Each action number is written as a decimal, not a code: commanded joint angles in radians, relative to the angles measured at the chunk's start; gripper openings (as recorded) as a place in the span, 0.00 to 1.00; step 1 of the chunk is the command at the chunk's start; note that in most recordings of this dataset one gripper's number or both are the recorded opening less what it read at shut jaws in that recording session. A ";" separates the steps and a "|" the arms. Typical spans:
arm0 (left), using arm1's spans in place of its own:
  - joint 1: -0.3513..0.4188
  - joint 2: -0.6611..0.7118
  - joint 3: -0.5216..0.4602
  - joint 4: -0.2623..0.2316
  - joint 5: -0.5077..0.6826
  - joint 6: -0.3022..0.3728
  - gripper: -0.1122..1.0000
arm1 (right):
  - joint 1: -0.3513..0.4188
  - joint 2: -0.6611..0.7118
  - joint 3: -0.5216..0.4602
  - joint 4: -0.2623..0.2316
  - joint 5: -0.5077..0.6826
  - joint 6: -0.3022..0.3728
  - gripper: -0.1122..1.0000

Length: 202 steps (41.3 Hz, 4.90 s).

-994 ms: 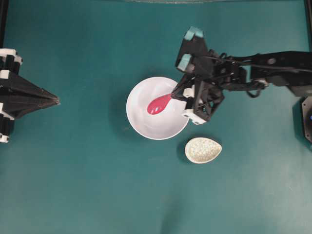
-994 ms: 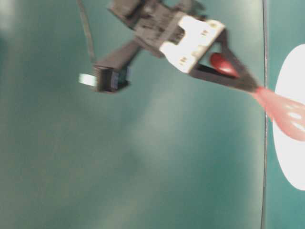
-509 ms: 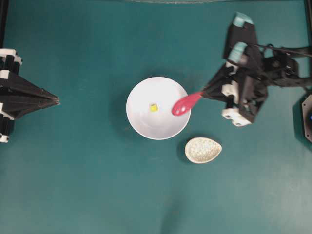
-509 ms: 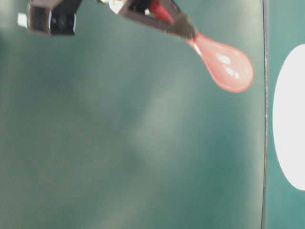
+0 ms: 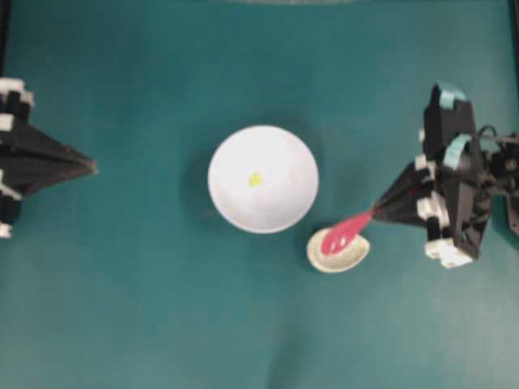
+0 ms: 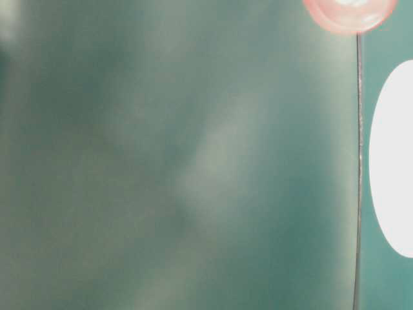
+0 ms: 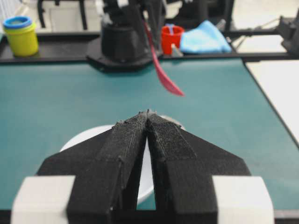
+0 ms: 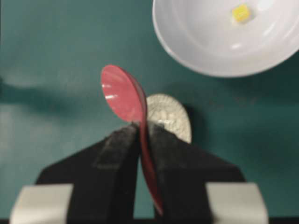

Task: Scoop the yellow hexagonal prism block from the bowl with a spoon using the right arm.
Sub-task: 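Carry the spoon back and lower it onto the spoon rest, then open the right gripper and withdraw it to the right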

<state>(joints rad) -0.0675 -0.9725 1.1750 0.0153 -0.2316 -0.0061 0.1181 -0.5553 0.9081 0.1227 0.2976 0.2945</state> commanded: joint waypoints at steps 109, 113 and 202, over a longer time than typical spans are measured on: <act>-0.009 -0.020 -0.031 0.003 0.011 -0.002 0.16 | 0.020 0.078 -0.150 -0.334 0.314 0.063 0.63; -0.009 -0.018 -0.031 0.002 0.011 -0.002 0.16 | 0.018 0.051 -0.149 -0.351 0.310 0.061 0.63; -0.009 -0.015 -0.031 0.002 0.005 -0.002 0.16 | 0.012 -0.319 0.304 -0.680 -0.784 0.107 0.61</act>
<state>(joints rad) -0.0752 -0.9956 1.1735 0.0153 -0.2163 -0.0077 0.1350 -0.8759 1.2011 -0.5860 -0.4418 0.4004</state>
